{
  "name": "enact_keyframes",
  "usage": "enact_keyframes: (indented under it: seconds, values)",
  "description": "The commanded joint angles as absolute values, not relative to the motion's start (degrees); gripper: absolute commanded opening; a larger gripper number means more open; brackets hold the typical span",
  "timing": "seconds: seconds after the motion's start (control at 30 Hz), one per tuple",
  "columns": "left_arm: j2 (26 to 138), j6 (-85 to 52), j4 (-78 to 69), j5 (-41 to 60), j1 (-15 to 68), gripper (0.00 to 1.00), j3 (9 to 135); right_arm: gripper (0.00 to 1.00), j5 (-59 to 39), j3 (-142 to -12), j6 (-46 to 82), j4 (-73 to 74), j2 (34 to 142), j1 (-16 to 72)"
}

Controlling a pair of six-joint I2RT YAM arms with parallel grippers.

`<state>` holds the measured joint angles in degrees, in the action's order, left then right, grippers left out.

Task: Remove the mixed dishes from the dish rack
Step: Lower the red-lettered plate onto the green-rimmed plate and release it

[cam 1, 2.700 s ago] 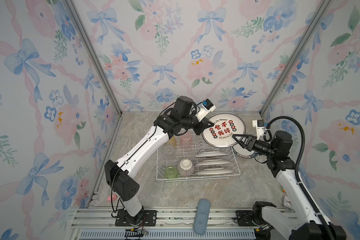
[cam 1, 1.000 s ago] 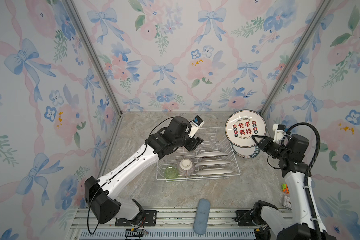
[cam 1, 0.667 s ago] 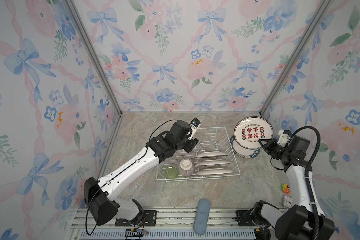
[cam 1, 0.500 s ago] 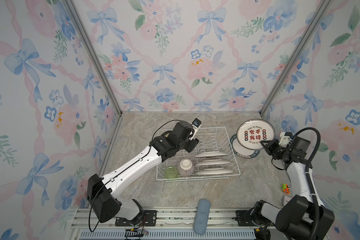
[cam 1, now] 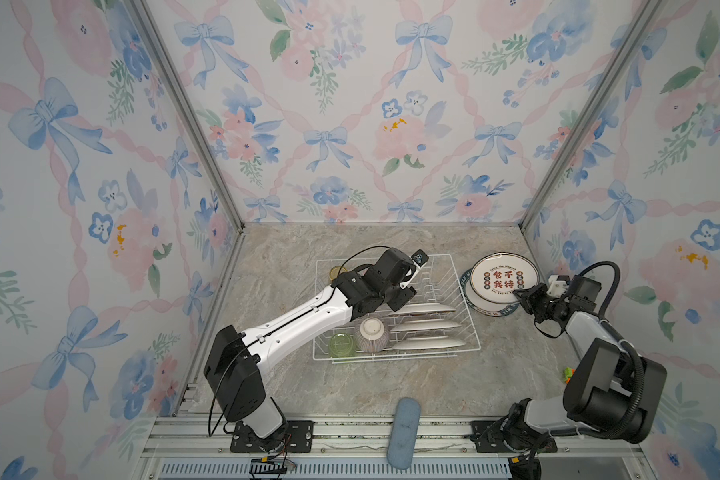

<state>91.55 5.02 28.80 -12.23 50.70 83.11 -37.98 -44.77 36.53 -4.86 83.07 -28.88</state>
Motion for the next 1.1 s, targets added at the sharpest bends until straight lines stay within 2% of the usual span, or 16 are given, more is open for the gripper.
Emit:
enact_keyframes:
  seconds: [0.0, 0.7, 1.07]
  values:
    - [92.3, 6.4, 29.0, -13.0, 51.3, 0.61, 84.9, 0.1, -40.6, -43.8, 39.5, 2.3, 85.5, -29.0]
    - [93.2, 6.7, 29.0, -12.9, 51.5, 0.62, 84.9, 0.18, -41.0, -42.5, 39.2, 4.3, 93.2, -27.0]
    - [92.8, 6.7, 29.1, -12.8, 51.5, 0.62, 84.5, 0.34, -37.1, -45.2, 31.2, -7.6, 91.1, -27.1]
